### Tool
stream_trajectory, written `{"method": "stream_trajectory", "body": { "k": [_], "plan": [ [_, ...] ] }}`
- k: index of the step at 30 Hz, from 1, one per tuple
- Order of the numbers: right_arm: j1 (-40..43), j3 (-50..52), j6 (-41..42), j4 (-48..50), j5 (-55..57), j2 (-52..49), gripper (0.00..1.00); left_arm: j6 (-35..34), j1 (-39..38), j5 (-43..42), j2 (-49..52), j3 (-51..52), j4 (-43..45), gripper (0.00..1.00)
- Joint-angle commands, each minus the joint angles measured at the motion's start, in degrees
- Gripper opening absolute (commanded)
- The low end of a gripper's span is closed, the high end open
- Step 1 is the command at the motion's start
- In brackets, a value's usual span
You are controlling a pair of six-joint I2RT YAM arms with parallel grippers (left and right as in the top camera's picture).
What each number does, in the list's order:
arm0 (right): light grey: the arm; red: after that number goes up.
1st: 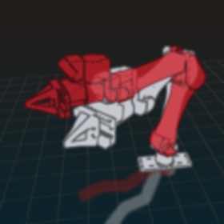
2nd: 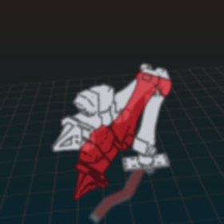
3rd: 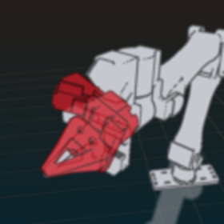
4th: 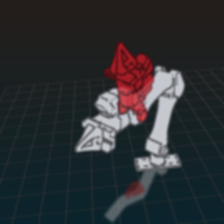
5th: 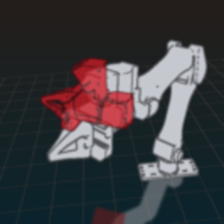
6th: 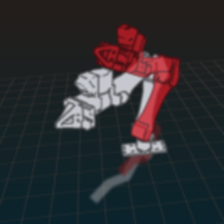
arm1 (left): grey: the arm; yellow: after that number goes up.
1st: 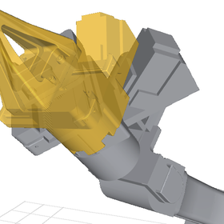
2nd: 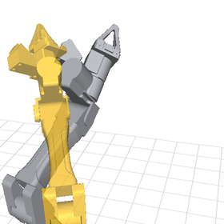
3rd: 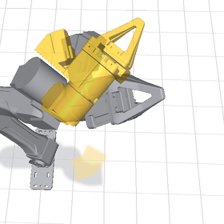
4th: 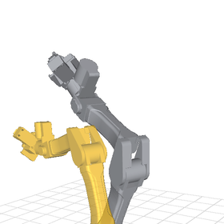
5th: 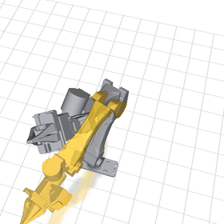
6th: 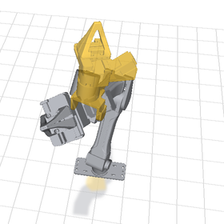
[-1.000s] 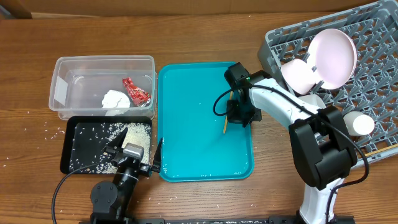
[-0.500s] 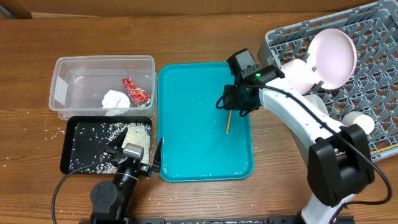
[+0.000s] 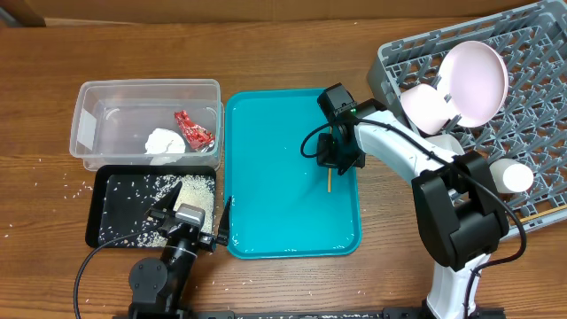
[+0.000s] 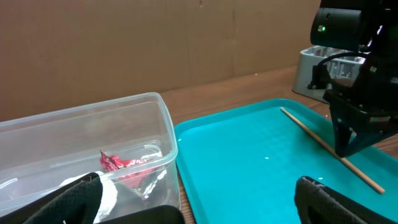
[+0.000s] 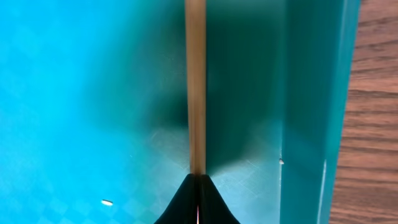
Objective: Sort waste into correct bins and load items into the dishwasher
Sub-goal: 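Lift the second chopstick and carry it into the dish rack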
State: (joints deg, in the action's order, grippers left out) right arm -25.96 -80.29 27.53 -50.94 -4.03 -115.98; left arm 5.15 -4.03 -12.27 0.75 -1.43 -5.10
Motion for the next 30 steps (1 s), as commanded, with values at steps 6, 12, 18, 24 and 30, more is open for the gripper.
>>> {"method": "stream_trajectory", "body": {
  "k": [6,12,18,24,30],
  "plan": [
    [0.3,-4.5,0.9,-0.3,5.4,13.7,0.06,1.3,0.3,-0.7,-0.5,0.3,0.0,1.00],
    [-1.3,-1.4,-5.1,-1.7,5.5,12.7,0.47,1.3,0.3,-0.7,-0.5,0.3,0.0,1.00],
    [-1.4,6.6,-5.0,4.2,5.4,8.8,0.46,1.3,0.3,-0.7,-0.5,0.3,0.0,1.00],
    [-1.4,8.4,-5.3,5.9,5.4,6.2,0.41,1.3,0.3,-0.7,-0.5,0.3,0.0,1.00],
    [-1.4,8.4,-5.5,6.6,4.8,4.6,0.32,1.3,0.3,-0.7,-0.5,0.3,0.0,1.00]
  ]
}}
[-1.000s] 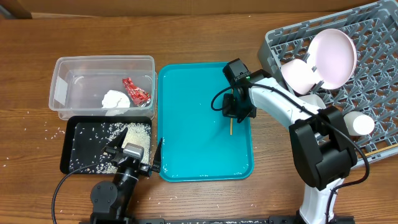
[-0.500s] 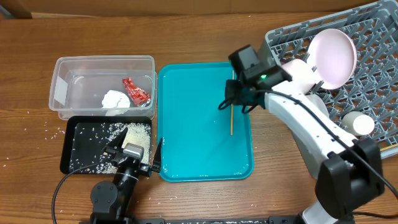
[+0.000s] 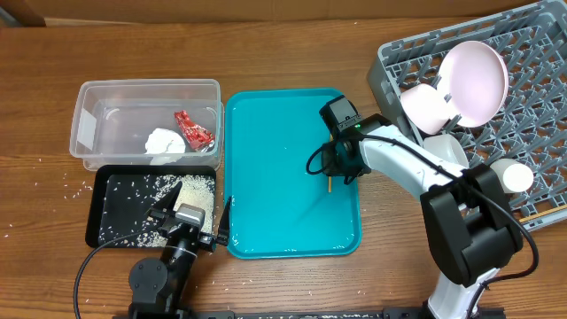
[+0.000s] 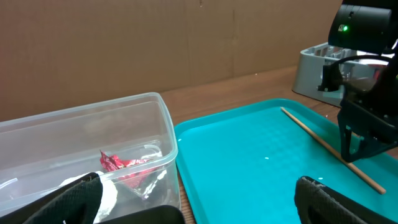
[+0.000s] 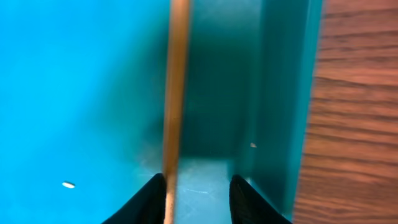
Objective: Sort waste into correct bins and load items into the dishwasher
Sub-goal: 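Lift the second chopstick and carry it into the dish rack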
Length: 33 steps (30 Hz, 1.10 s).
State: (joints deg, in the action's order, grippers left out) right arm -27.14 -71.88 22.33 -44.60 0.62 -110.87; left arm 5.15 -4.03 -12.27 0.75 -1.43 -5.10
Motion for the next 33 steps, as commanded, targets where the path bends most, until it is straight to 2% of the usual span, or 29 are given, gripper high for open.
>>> {"method": "stream_trajectory", "body": {
  "k": [1,4,7,9,11,13,19,24,27,30,33],
  "plan": [
    [-0.2,0.0,-0.3,0.2,0.2,-0.6,0.32,1.3,0.3,-0.7,-0.5,0.3,0.0,1.00],
    [-0.2,0.0,-0.3,0.4,0.1,-1.3,0.32,1.3,0.3,-0.7,-0.5,0.3,0.0,1.00],
    [-0.2,0.0,-0.3,0.6,0.1,-2.4,0.24,1.3,0.3,-0.7,-0.5,0.3,0.0,1.00],
    [-0.1,0.0,-0.3,0.8,-0.7,-2.6,0.14,1.3,0.3,-0.7,-0.5,0.3,0.0,1.00],
    [-0.1,-0.2,-0.3,0.7,-0.7,-2.6,0.11,1.3,0.3,-0.7,-0.5,0.3,0.0,1.00],
    [-0.1,-1.2,0.4,-0.9,-0.7,-2.6,0.04,1.3,0.3,-0.7,-0.5,0.3,0.0,1.00],
    [0.7,-8.1,0.5,-6.7,-0.7,1.3,0.04,1.3,0.3,-0.7,-0.5,0.3,0.0,1.00],
    [4.0,-13.2,14.0,-8.3,6.1,13.1,0.04,1.3,0.3,-0.7,-0.5,0.3,0.0,1.00],
    [6.6,-13.7,14.2,-7.5,8.5,19.3,0.04,1.3,0.3,-0.7,-0.5,0.3,0.0,1.00],
    [12.5,-13.7,17.0,-10.1,14.9,27.4,0.04,1.3,0.3,-0.7,-0.5,0.3,0.0,1.00],
    [20.6,-13.7,19.9,-14.8,17.6,31.0,0.04,1.3,0.3,-0.7,-0.5,0.3,0.0,1.00]
  ]
}}
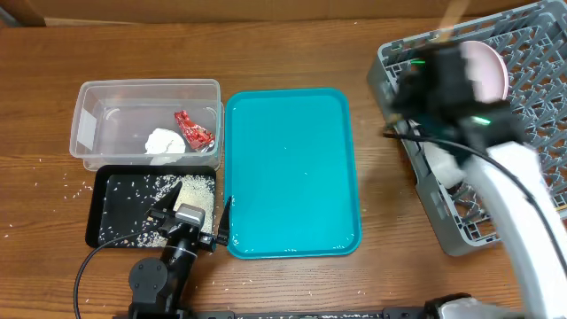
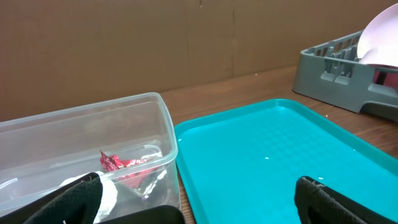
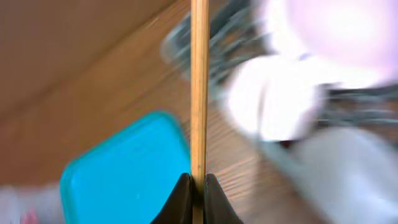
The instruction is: Sort waste into correct bins and load items into the dishwasher
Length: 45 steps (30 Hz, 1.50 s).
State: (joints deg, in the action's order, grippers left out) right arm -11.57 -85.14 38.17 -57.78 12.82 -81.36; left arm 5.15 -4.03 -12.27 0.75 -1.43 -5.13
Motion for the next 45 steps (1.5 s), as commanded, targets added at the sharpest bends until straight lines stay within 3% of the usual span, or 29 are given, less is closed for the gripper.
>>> {"method": "stream_trajectory", "body": {
  "k": [1,4,9,12,18,35,36,37,38,39,45],
  "plan": [
    [10.7,-0.4,4.4,-4.5,5.3,2.2,0.04,1.3,0.3,-0.7,-0.5,0.3,0.0,1.00],
    [22.4,-0.4,8.5,-10.8,5.3,1.2,0.04,1.3,0.3,-0.7,-0.5,0.3,0.0,1.00],
    [40.3,-0.4,8.1,-16.3,5.1,-1.4,0.04,1.3,0.3,-0.7,-0.5,0.3,0.0,1.00],
    [44.7,-0.4,3.7,-17.4,4.9,-2.9,0.04,1.3,0.3,-0.7,-0.5,0.3,0.0,1.00],
    [45.7,2.8,0.8,-18.2,5.4,-6.2,0.04,1.3,0.3,-0.7,-0.5,0.3,0.0,1.00],
    [46.1,16.7,1.0,-8.4,6.5,-7.7,0.04,1.3,0.3,-0.7,-0.5,0.3,0.0,1.00],
    [46.0,16.8,0.9,-8.5,6.2,-7.7,0.05,1.3,0.3,-0.7,-0.5,0.3,0.0,1.00],
    [46.0,16.5,0.7,-9.0,4.9,-7.6,0.27,1.3,0.3,-0.7,-0.5,0.3,0.0,1.00],
    [46.0,15.9,0.7,-10.1,3.8,-7.5,0.40,1.3,0.3,-0.7,-0.5,0.3,0.0,1.00],
    [46.0,14.6,0.7,-11.7,2.3,-7.2,0.45,1.3,0.3,-0.7,-0.5,0.3,0.0,1.00],
    [41.4,8.3,-5.9,-15.4,-8.0,0.9,0.52,1.3,0.3,-0.7,-0.5,0.3,0.0,1.00]
  ]
}}
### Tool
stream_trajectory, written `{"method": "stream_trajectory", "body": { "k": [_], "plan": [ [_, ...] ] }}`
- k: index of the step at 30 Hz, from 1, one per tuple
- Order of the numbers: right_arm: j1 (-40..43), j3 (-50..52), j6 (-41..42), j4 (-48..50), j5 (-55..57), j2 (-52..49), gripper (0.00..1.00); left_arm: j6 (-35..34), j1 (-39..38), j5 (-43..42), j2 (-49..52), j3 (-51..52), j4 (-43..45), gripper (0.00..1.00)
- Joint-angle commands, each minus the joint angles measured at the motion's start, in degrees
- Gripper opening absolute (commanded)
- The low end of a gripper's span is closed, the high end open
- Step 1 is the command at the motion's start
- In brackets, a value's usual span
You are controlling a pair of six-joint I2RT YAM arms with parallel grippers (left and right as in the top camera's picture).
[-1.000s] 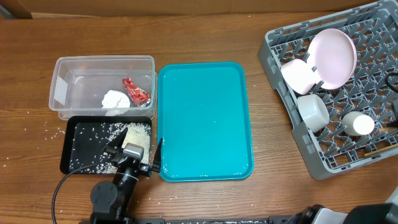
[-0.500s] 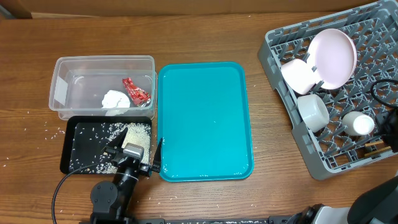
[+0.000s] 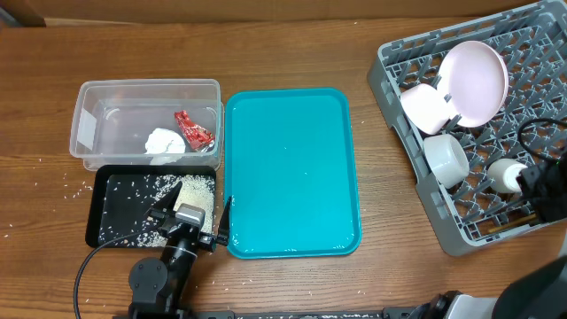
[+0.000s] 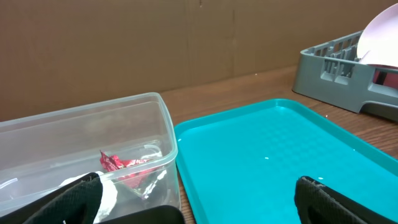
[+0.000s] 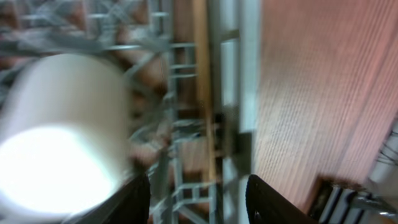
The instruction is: Sort waste into correct bins and load items into the dishwasher
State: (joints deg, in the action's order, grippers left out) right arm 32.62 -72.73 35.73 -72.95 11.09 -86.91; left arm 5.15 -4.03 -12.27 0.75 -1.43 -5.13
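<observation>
The wooden chopstick [image 5: 200, 93] lies among the bars of the grey dish rack [image 3: 416, 190], beside a white cup [image 5: 59, 143]. My right gripper [image 5: 199, 202] hangs just above it, open, with nothing between its fingers; the view is blurred. In the overhead view the right arm [image 3: 542, 193] is at the rack's lower right edge. The teal tray [image 3: 288, 173] is bare. My left gripper [image 4: 199, 205] rests open at the tray's near left corner, holding nothing.
The rack holds a pink plate [image 3: 474, 84], a pink bowl [image 3: 425, 106], a white bowl [image 3: 445, 159] and a white cup [image 3: 505, 175]. A clear bin [image 3: 146, 124] contains a red wrapper and white tissue. A black tray [image 3: 146, 208] has rice in it.
My right gripper held the chopstick in the air near the rack's left side. Now it is at the rack's lower right, open, and the chopstick lies in the rack.
First my right gripper was shut at the chopstick on the teal tray, then open astride it. Later it held the chopstick raised by the rack, leaving the tray bare. Now the chopstick is in the rack and the gripper is open. The left arm stayed still.
</observation>
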Motion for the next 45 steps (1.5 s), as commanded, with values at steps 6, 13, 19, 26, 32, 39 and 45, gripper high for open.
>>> {"method": "stream_trajectory", "body": {
  "k": [6,13,19,26,32,39,45],
  "plan": [
    [-21.9,-5.2,-15.3,4.9,-24.4,24.2,0.60,1.3,0.3,-0.7,-0.5,0.3,0.0,1.00],
    [-49.4,-5.1,-19.5,9.3,-26.4,31.3,1.00,1.3,0.3,-0.7,-0.5,0.3,0.0,1.00],
    [-51.2,-5.1,-19.5,6.2,-24.8,29.7,1.00,1.3,0.3,-0.7,-0.5,0.3,0.0,1.00],
    [-51.2,-6.9,-29.9,7.4,-22.5,33.2,1.00,1.3,0.3,-0.7,-0.5,0.3,0.0,1.00],
    [-50.2,-4.5,-40.7,14.8,-13.5,39.6,1.00,1.3,0.3,-0.7,-0.5,0.3,0.0,1.00],
    [-45.6,13.7,-40.7,25.4,-16.3,52.3,1.00,1.3,0.3,-0.7,-0.5,0.3,0.0,1.00],
    [-42.1,39.6,-40.3,41.4,-18.8,69.6,1.00,1.3,0.3,-0.7,-0.5,0.3,0.0,1.00]
  ]
}}
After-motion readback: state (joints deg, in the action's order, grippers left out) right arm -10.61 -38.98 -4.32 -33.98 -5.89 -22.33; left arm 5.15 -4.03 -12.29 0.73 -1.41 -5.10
